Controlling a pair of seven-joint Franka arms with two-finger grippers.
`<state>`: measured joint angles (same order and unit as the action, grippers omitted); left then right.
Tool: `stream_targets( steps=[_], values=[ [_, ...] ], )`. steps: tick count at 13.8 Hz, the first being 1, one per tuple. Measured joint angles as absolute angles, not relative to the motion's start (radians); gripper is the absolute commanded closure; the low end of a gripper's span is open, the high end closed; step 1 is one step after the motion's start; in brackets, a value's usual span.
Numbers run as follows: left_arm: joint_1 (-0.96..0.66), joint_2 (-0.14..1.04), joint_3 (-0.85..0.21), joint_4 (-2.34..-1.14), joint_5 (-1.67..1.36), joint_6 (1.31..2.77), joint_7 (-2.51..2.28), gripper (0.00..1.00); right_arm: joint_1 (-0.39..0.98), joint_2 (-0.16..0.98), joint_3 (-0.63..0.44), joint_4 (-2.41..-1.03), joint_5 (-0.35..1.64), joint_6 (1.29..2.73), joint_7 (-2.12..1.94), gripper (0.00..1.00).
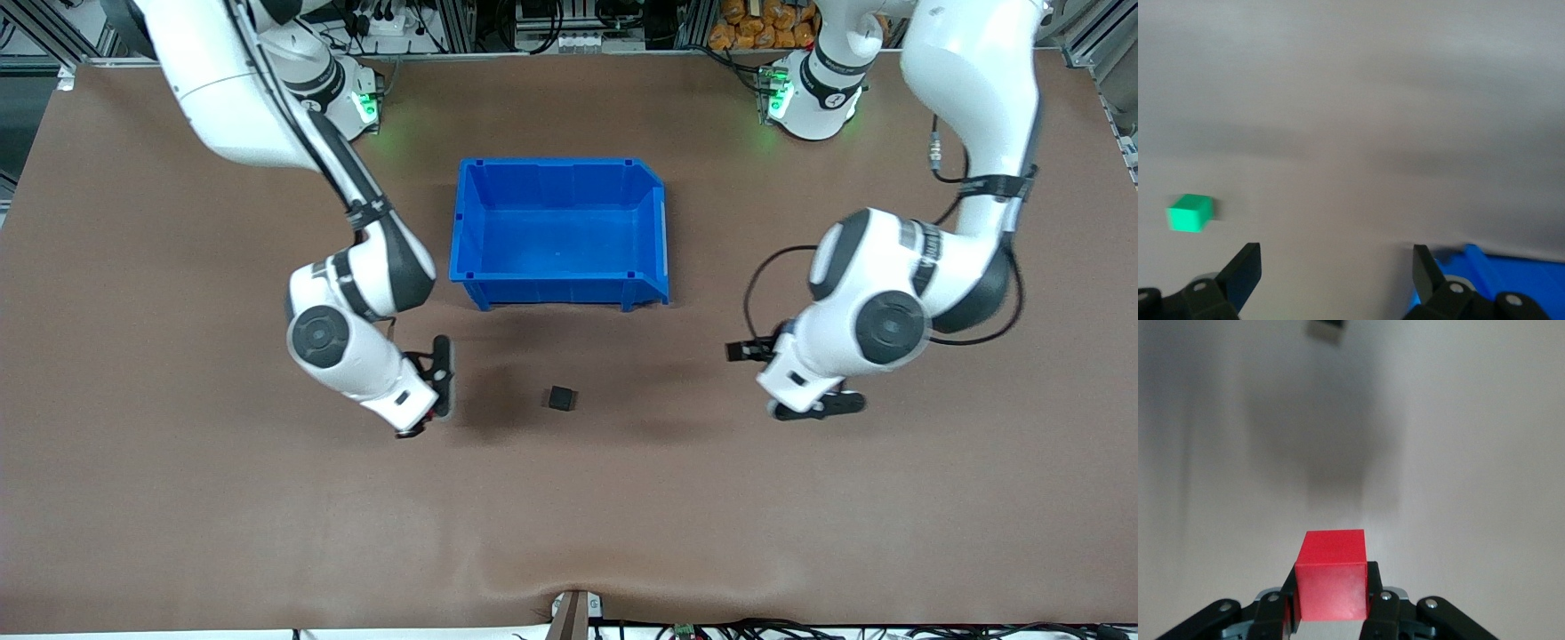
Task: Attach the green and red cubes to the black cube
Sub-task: 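Carry the red cube toward the black cube while the left gripper reaches the green cube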
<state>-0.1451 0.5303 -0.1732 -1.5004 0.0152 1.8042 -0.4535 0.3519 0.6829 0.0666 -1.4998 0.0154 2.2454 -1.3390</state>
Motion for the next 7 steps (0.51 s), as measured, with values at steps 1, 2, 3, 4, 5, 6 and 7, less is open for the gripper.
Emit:
stream_targets(
  steps=[1,2,3,4,5,6,7],
  values=[
    [-0.103,0.526,-0.173,-1.527,0.016,1.804,-0.449,0.00,0.367,0.683,0.067,-1.498,0.015,2.245,-1.375,1.00],
    [-0.067,0.523,-0.172,-1.553,0.016,1.805,-0.447,0.00,0.380,0.683,0.067,-1.498,0.011,2.245,-1.400,1.00],
    [-0.034,0.518,-0.172,-1.584,0.017,1.809,-0.446,0.00,0.396,0.683,0.067,-1.497,-0.002,2.245,-1.410,1.00],
    [-0.004,0.511,-0.172,-1.621,0.019,1.823,-0.436,0.00,0.416,0.683,0.067,-1.493,-0.012,2.245,-1.410,1.00],
    [0.022,0.500,-0.172,-1.668,0.025,1.854,-0.416,0.00,0.435,0.683,0.067,-1.488,-0.018,2.245,-1.404,1.00],
    [0.049,0.487,-0.172,-1.729,0.034,1.906,-0.388,0.00,0.450,0.684,0.066,-1.485,-0.020,2.244,-1.387,1.00],
    [0.076,0.473,-0.172,-1.792,0.038,1.964,-0.362,0.00,0.458,0.684,0.066,-1.484,-0.021,2.243,-1.354,1.00]
  ],
)
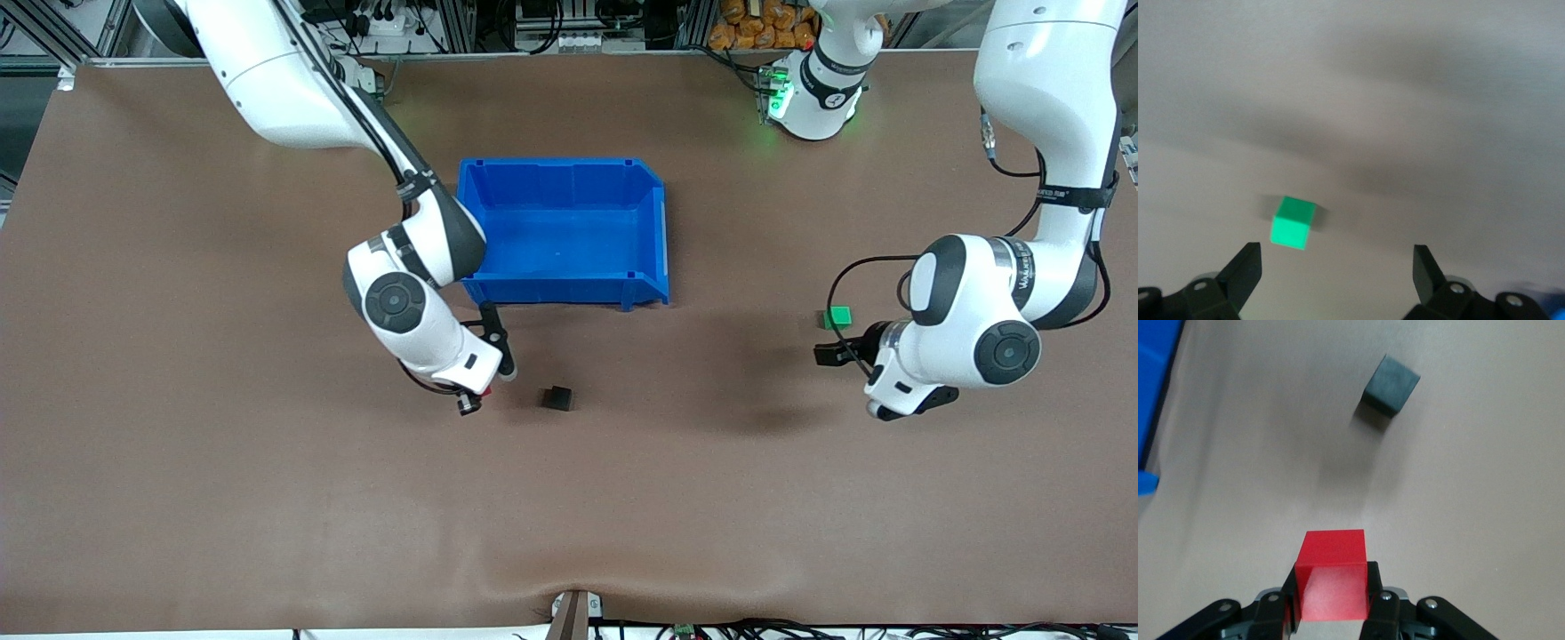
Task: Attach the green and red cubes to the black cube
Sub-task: 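Carry the red cube toward the black cube while the left gripper reaches the green cube, then set the red cube against the black cube while the left gripper grasps green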
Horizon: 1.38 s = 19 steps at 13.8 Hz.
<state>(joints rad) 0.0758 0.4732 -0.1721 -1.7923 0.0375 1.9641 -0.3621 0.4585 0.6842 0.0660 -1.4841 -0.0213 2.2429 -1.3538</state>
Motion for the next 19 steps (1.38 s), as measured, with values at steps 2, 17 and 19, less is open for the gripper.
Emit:
stream_targets(
  steps=[2,17,19],
  values=[
    [0.111,0.454,-0.172,-1.901,0.038,2.057,-0.327,0.00,0.466,0.686,0.065,-1.475,-0.023,2.219,-1.238,1.00],
    [0.126,0.472,-0.172,-2.034,0.060,2.159,-0.313,0.09,0.556,0.925,0.059,-1.178,-0.096,2.098,-0.721,1.00],
    [0.128,0.483,-0.172,-2.034,0.071,2.167,-0.313,0.16,0.559,0.949,0.059,-1.153,-0.097,2.098,-0.707,1.00]
  ],
)
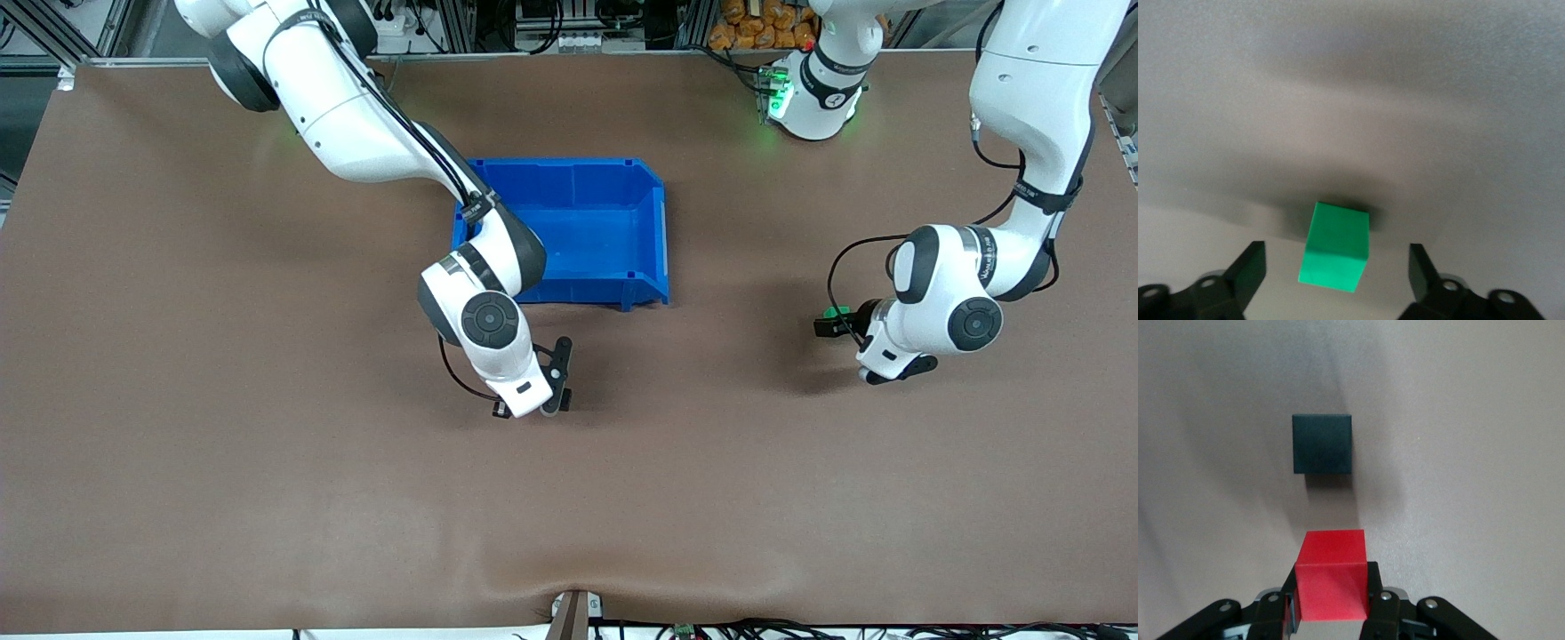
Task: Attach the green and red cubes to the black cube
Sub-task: 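Set the red cube against the black cube while the left gripper grasps green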
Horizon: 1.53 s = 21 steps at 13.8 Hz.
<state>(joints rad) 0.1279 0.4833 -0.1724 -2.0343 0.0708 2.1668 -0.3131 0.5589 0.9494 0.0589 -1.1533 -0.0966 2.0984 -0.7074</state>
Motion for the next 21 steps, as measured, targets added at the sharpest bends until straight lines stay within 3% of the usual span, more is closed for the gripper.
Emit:
stream_targets(
  steps=[7,8,9,10,21],
  values=[
    [0.131,0.502,-0.173,-2.034,0.095,2.179,-0.313,0.54,0.603,1.008,0.023,-1.094,-0.098,2.105,-0.691,1.00],
    [0.131,0.502,-0.173,-2.034,0.095,2.179,-0.313,0.66,0.606,1.010,0.022,-1.093,-0.098,2.110,-0.691,1.00],
    [0.131,0.502,-0.173,-2.033,0.095,2.180,-0.313,0.87,0.607,1.013,0.022,-1.091,-0.098,2.112,-0.691,1.00],
    [0.131,0.502,-0.173,-2.032,0.095,2.181,-0.313,1.00,0.608,1.016,0.021,-1.087,-0.098,2.112,-0.691,1.00],
    [0.133,0.502,-0.173,-2.002,0.095,2.188,-0.322,1.00,0.626,1.050,0.018,-1.055,-0.100,2.138,-0.686,1.00]
  ],
)
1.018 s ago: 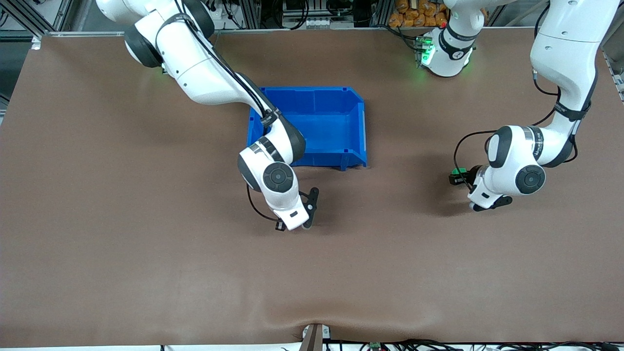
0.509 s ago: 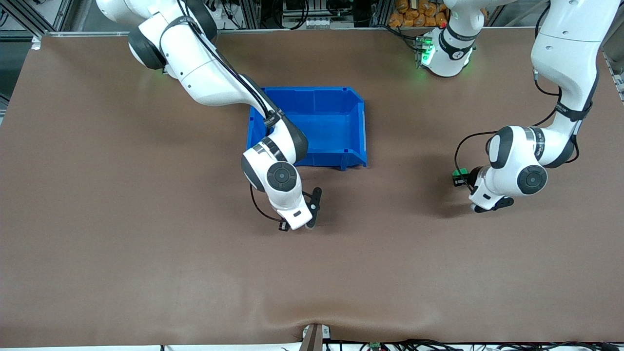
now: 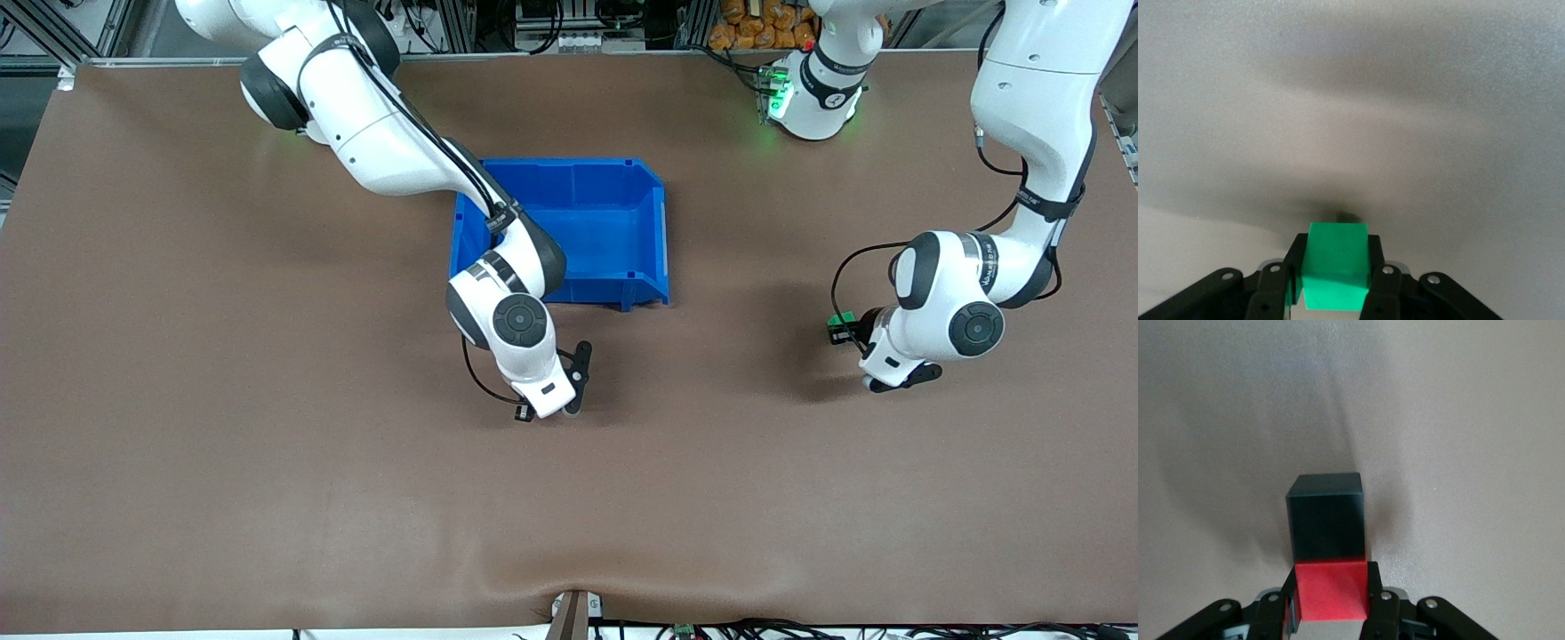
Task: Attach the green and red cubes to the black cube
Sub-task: 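Set the red cube against the black cube while the left gripper grasps green, then open the right gripper and withdraw it while the left gripper lifts green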
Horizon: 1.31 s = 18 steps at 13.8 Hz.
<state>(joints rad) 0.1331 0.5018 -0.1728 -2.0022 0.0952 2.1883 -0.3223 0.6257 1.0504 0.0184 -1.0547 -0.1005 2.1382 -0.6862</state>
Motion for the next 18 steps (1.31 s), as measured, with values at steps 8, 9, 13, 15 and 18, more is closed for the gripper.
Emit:
stream_targets(
  steps=[8,9,13,15,18],
  values=[
    [0.139,0.500,-0.181,-1.948,0.095,2.188,-0.444,1.00,0.631,1.052,0.016,-1.037,-0.101,2.133,-0.665,0.00],
    [0.139,0.500,-0.185,-1.941,0.091,2.188,-0.470,1.00,0.631,1.044,0.014,-1.026,-0.100,2.104,-0.660,0.00],
    [0.135,0.499,-0.192,-1.898,0.022,2.188,-0.575,1.00,0.619,0.974,0.006,-1.006,-0.100,1.975,-0.656,0.00],
    [0.128,0.499,-0.195,-1.880,0.001,2.188,-0.649,1.00,0.597,0.931,0.003,-1.005,-0.100,1.943,-0.655,0.00],
    [0.081,0.501,-0.204,-1.850,-0.005,2.188,-0.814,1.00,0.540,0.886,0.001,-1.005,-0.099,1.925,-0.650,0.00]
  ],
)
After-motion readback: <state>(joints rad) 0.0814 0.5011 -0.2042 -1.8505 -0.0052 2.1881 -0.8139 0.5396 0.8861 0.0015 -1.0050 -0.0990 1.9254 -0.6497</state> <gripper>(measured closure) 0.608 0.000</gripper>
